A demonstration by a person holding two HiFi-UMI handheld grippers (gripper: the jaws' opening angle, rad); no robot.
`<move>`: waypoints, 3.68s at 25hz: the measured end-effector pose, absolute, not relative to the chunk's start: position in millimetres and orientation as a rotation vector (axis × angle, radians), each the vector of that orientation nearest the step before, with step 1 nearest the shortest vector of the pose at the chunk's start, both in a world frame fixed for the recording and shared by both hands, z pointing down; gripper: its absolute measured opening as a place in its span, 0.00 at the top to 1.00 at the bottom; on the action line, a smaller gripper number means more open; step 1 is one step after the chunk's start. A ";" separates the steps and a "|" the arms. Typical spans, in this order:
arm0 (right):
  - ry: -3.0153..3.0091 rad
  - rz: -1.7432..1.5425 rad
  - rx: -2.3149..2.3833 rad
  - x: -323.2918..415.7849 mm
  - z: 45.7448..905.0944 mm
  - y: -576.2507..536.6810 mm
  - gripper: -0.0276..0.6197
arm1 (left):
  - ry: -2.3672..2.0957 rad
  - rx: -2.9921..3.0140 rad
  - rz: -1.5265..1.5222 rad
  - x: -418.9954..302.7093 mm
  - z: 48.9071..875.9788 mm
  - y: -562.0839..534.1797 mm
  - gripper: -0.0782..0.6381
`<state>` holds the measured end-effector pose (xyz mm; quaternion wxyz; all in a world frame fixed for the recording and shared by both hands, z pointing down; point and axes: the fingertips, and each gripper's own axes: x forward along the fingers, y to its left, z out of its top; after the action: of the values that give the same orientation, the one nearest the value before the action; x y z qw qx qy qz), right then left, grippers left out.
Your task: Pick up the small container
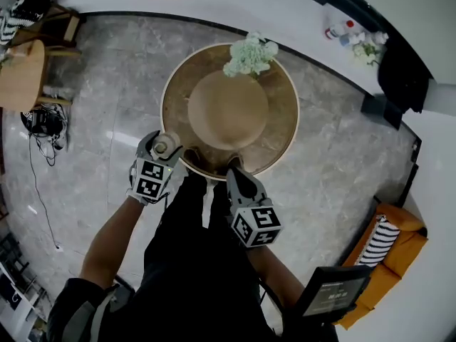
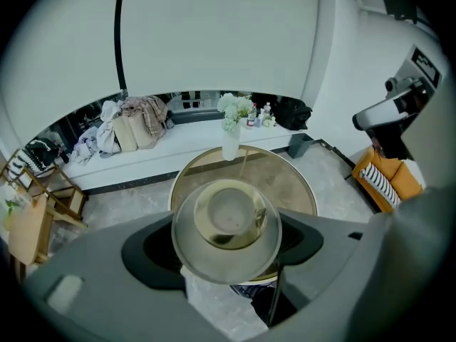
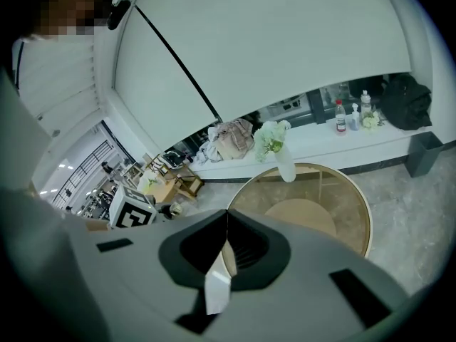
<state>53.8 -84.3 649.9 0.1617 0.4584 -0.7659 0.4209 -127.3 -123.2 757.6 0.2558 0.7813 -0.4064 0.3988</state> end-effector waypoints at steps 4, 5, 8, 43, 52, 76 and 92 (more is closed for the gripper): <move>-2.205 1.194 1.295 49.4 631.7 -81.7 0.95 | -1.094 2.109 1.064 -128.1 727.0 -111.9 0.42; -2.210 1.191 1.294 49.3 626.9 -81.5 0.95 | -1.087 2.107 1.058 -127.2 720.1 -108.5 0.42; -2.223 1.175 1.290 50.6 610.8 -80.2 0.95 | -1.049 2.105 1.046 -120.8 698.9 -96.2 0.42; -2.412 0.950 1.294 59.3 512.9 -97.9 0.95 | -1.057 2.311 0.809 -68.7 523.2 -50.5 0.42; -2.411 0.918 1.318 62.8 502.0 -115.0 0.95 | -1.058 2.367 0.772 -57.8 507.7 -71.3 0.42; -2.401 0.952 1.317 57.5 510.2 -100.4 0.95 | -1.007 2.363 0.821 -53.9 522.9 -71.2 0.42; -2.458 0.836 1.303 49.9 498.6 -99.5 0.95 | -1.008 2.365 0.860 -55.9 527.0 -68.9 0.42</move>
<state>49.9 -99.5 498.6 0.1180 0.4455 -0.8402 0.2857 -55.9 -68.9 527.0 0.2136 0.8523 -0.3632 0.3101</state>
